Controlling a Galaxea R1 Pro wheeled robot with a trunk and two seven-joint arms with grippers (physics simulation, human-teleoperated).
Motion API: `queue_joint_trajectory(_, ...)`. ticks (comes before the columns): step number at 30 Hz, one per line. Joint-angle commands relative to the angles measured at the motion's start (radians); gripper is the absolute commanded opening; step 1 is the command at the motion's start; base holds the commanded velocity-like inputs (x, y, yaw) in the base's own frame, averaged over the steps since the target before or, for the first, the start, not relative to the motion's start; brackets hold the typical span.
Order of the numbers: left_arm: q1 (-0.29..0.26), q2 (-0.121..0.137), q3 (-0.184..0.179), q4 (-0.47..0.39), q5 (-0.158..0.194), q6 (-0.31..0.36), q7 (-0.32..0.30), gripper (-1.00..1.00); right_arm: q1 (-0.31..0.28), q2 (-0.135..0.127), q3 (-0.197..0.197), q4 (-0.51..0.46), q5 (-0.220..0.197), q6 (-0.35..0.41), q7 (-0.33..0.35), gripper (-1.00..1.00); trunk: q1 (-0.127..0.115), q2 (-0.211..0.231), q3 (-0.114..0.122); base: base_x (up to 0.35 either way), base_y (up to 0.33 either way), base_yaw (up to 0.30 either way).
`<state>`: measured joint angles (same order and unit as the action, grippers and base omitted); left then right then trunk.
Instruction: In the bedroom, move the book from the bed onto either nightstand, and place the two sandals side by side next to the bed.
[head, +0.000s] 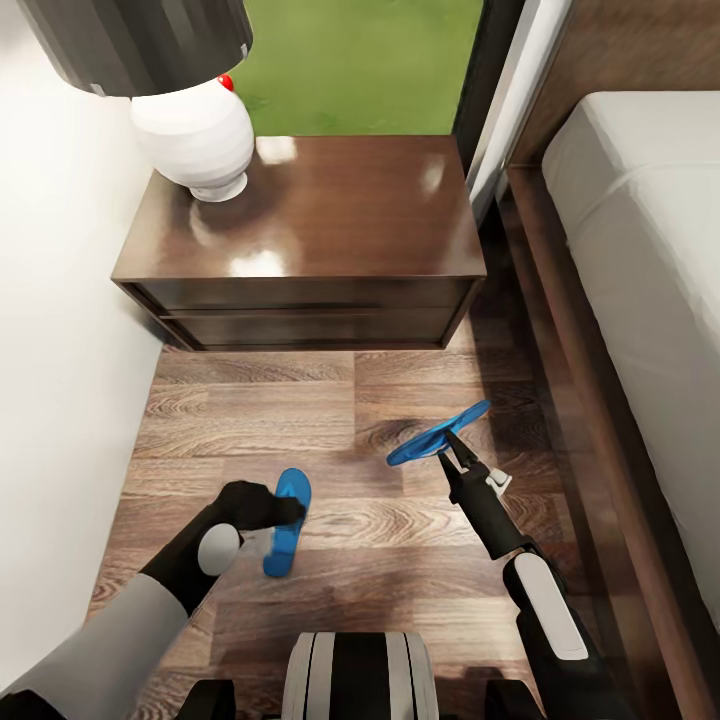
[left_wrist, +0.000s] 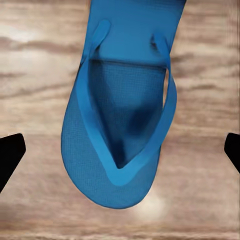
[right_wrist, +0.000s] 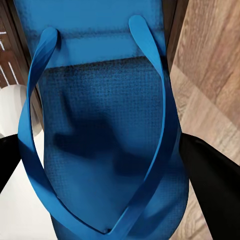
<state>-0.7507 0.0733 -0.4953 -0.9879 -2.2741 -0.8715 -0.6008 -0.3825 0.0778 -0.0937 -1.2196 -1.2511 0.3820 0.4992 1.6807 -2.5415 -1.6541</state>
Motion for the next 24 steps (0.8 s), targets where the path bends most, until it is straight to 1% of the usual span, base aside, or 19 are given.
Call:
queue_joint_trajectory(1, -0.004, 0.002, -0.002, 0.001, 0.002, 0.001, -0.002, 1.00, -0.001, 0.001, -0.002, 0.000, -0.008, 0.009, 0.001, -1.00, 0.000, 0.000, -0.001, 0.000, 0.000, 0.000)
queue_joint_trajectory(2, -0.005, 0.003, -0.001, 0.003, 0.002, 0.006, -0.001, 1.00, -0.001, 0.002, -0.002, 0.000, -0.008, 0.009, 0.001, -1.00, 0.000, 0.000, -0.001, 0.000, 0.000, 0.000)
queue_joint_trajectory(5, -0.008, 0.003, 0.001, 0.006, 0.002, 0.065, 0.000, 1.00, -0.001, 0.002, -0.001, 0.000, -0.008, 0.009, 0.001, -1.00, 0.000, 0.000, -0.001, 0.000, 0.000, 0.000)
queue_joint_trajectory(8, -0.009, 0.002, -0.002, 0.010, 0.001, 0.104, 0.002, 1.00, 0.000, 0.002, -0.001, 0.000, -0.008, 0.009, 0.001, -1.00, 0.000, 0.000, -0.001, 0.000, 0.000, 0.000)
queue_joint_trajectory(11, -0.010, 0.002, -0.004, 0.028, 0.001, 0.109, 0.021, 1.00, -0.001, 0.002, -0.001, 0.000, -0.008, 0.009, 0.001, -1.00, 0.000, 0.000, -0.001, 0.000, 0.000, 0.000)
queue_joint_trajectory(14, -0.010, 0.001, -0.006, 0.036, 0.001, 0.110, 0.027, 1.00, -0.001, 0.002, -0.001, 0.000, -0.008, 0.009, 0.001, -1.00, 0.000, 0.000, -0.001, 0.000, 0.000, 0.000)
queue_joint_trajectory(24, -0.010, -0.001, -0.008, 0.039, 0.001, 0.111, 0.028, 1.00, -0.001, 0.001, -0.001, 0.000, -0.008, 0.010, 0.001, -1.00, 0.004, -0.003, -0.039, 0.000, 0.000, 0.000)
